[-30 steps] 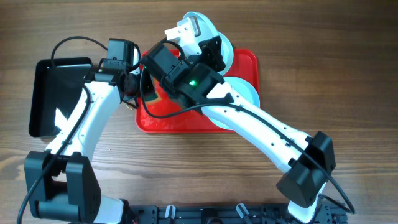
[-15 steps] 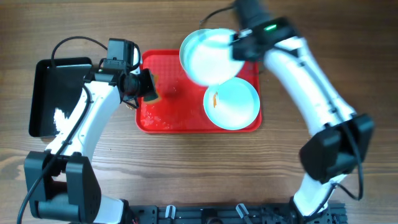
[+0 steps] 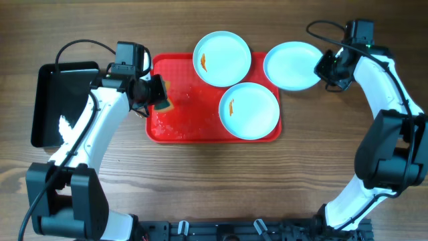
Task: Clean dirty plates on tray and stack at the side
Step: 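Set the plate down at the upper right and release it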
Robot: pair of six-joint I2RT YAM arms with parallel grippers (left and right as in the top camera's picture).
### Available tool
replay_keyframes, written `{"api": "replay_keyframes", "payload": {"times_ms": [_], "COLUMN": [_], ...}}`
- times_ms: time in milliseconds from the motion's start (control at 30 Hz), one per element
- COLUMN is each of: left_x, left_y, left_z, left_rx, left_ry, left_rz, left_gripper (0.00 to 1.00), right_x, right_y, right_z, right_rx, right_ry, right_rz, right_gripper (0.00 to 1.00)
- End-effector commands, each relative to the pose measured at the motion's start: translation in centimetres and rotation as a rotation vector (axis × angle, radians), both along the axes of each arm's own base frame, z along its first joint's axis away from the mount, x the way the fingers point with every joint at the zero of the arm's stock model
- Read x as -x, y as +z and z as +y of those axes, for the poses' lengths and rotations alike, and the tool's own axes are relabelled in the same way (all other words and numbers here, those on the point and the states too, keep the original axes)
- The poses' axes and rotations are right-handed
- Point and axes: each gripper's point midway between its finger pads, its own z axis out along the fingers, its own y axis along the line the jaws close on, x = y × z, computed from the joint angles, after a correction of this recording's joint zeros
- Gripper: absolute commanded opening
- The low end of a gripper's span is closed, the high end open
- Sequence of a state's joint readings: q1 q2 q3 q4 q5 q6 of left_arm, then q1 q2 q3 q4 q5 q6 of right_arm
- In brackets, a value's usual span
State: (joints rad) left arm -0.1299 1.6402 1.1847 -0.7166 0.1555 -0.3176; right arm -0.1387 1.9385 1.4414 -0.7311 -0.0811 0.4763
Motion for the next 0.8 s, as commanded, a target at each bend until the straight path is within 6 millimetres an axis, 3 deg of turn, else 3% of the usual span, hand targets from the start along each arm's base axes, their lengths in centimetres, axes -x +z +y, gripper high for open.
{"api": "replay_keyframes", "payload": {"times_ms": [0,100,200,300,400,467,500,567,633,767], "left_x": [0.1,0.1,0.0,0.0,-0.1,0.0,0.0,0.0,0.0,-0.1], "left_y": [0.2,0.2,0.2,0.3,0.3,0.3,0.3,0.3,0.3,0.3], "left_z": [-0.1,-0.1,-0.1,-0.1,-0.1,-0.1,-0.1,-0.1,-0.1,-0.1], "left_rx": [0.014,0.014,0.014,0.014,0.014,0.014,0.014,0.014,0.014,0.014], "left_ry": [0.002,0.002,0.002,0.002,0.002,0.002,0.002,0.002,0.002,0.002], "left_rz": [-0.003,-0.004,-0.005,-0.008,-0.008,-0.008,-0.007,-0.007,-0.008,-0.008], "left_gripper": [0.04,0.04,0.04,0.04,0.04,0.04,0.04,0.04,0.04,0.04], "right_x": [0.2,0.4,0.4,0.0,-1.0,-1.3,-1.5,-1.7,-2.0,-2.4], "right_y": [0.3,0.4,1.1,1.8,3.6,3.6,3.1,2.3,1.8,2.5], "right_z": [-0.4,1.2,4.9,7.0,12.1,15.2,16.0,16.6,17.1,20.3], "right_rx": [0.008,-0.074,-0.221,-0.286,-0.369,-0.312,-0.229,-0.087,0.09,0.165], "right_ry": [-0.03,0.01,0.198,0.248,0.471,0.566,0.58,0.588,0.588,0.705], "right_rz": [-0.006,-0.001,-0.037,-0.067,-0.186,-0.214,-0.208,-0.195,-0.186,-0.256], "right_gripper": [0.77,0.82,0.86,0.87,0.83,0.63,0.45,0.24,0.13,0.12]}}
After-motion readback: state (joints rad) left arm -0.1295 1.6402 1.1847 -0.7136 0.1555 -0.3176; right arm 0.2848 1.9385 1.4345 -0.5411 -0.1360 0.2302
